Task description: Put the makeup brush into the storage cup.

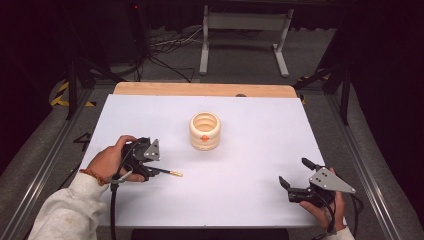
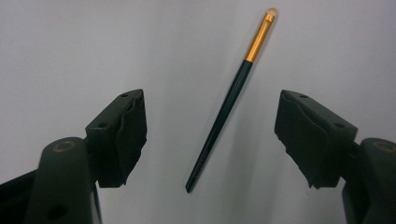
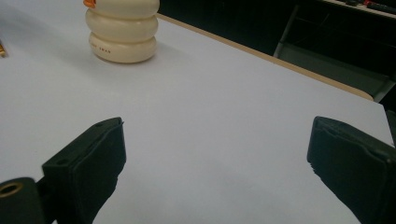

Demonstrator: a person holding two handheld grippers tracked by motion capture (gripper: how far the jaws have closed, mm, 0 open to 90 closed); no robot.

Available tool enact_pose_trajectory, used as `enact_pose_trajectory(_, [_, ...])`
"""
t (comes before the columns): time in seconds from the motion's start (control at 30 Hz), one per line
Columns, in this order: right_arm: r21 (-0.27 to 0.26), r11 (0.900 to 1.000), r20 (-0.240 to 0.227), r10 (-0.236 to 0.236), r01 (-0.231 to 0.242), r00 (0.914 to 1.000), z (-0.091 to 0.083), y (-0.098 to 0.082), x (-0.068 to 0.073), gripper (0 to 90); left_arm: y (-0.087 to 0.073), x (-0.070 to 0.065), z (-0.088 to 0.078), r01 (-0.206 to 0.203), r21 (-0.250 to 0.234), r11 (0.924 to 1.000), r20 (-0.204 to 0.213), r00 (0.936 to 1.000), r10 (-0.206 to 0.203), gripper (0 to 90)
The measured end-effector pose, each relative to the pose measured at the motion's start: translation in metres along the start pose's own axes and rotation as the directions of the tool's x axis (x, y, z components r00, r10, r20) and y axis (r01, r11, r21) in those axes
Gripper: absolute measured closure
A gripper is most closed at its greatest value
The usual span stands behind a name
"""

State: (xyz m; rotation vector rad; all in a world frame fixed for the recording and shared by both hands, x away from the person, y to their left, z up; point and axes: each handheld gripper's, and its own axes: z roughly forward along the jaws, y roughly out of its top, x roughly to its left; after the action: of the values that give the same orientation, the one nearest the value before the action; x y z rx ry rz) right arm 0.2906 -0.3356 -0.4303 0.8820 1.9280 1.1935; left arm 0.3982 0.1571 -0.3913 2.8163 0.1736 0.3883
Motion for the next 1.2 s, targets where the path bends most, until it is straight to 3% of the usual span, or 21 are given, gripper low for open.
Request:
enact_pose_trajectory(0.17, [0.003,1.000,0.005,0.005,-0.005,1.0000,0.000,-0.001,-0.001,5.2,0.014,0.006,0.014,-0.039,0.052,0.9979,0.046,0.9983,0.037,29.1])
enact_pose_trajectory(0.27, [0.001,1.000,0.002,0.015,-0.015,0.9999,-0.001,-0.001,-0.002,5.5,0.023,0.007,0.026,-0.087,0.113,0.9898,0.065,0.9947,0.080,33.0])
enact_pose_trajectory(0.3, [0.001,1.000,0.002,0.015,-0.015,0.9999,-0.001,-0.001,-0.002,5.5,0.023,0.007,0.026,-0.087,0.113,0.9898,0.065,0.9947,0.080,34.1])
enact_pose_trajectory(0.33, [0.000,1.000,0.002,0.015,-0.015,0.9999,-0.001,-0.001,-0.002,5.4,0.025,0.007,0.031,-0.100,0.123,0.9874,0.102,0.9909,0.088,34.1])
enact_pose_trajectory(0.4, [0.000,1.000,0.003,0.020,-0.020,0.9998,-0.002,-0.002,-0.003,5.4,0.029,0.007,0.036,-0.111,0.160,0.9808,0.109,0.9896,0.095,39.6])
enact_pose_trajectory(0.57, [0.006,1.000,0.004,0.019,-0.019,0.9998,-0.001,-0.002,-0.003,5.8,0.034,0.009,0.041,-0.121,0.177,0.9766,0.135,0.9860,0.098,47.6])
enact_pose_trajectory(0.67, [0.007,1.000,0.005,0.023,-0.023,0.9997,-0.001,-0.003,-0.004,5.7,0.039,0.010,0.044,-0.137,0.185,0.9733,0.166,0.9804,0.106,52.0])
enact_pose_trajectory(0.87, [0.008,1.000,0.004,0.025,-0.025,0.9997,-0.001,-0.003,-0.004,5.8,0.050,0.006,0.052,-0.182,0.223,0.9577,0.203,0.9696,0.137,65.0])
enact_pose_trajectory(1.0, [0.008,1.000,0.003,0.026,-0.026,0.9997,-0.001,-0.003,-0.005,5.8,0.052,0.005,0.052,-0.189,0.234,0.9536,0.207,0.9681,0.142,68.8])
enact_pose_trajectory(1.07, [0.009,1.000,0.001,0.028,-0.028,0.9996,-0.001,-0.003,-0.005,5.7,0.054,0.004,0.053,-0.202,0.240,0.9494,0.230,0.9620,0.147,75.1])
enact_pose_trajectory(1.2, [0.011,1.000,0.000,0.027,-0.027,0.9996,0.000,-0.003,-0.005,5.8,0.053,0.002,0.053,-0.206,0.236,0.9497,0.238,0.9598,0.148,82.8])
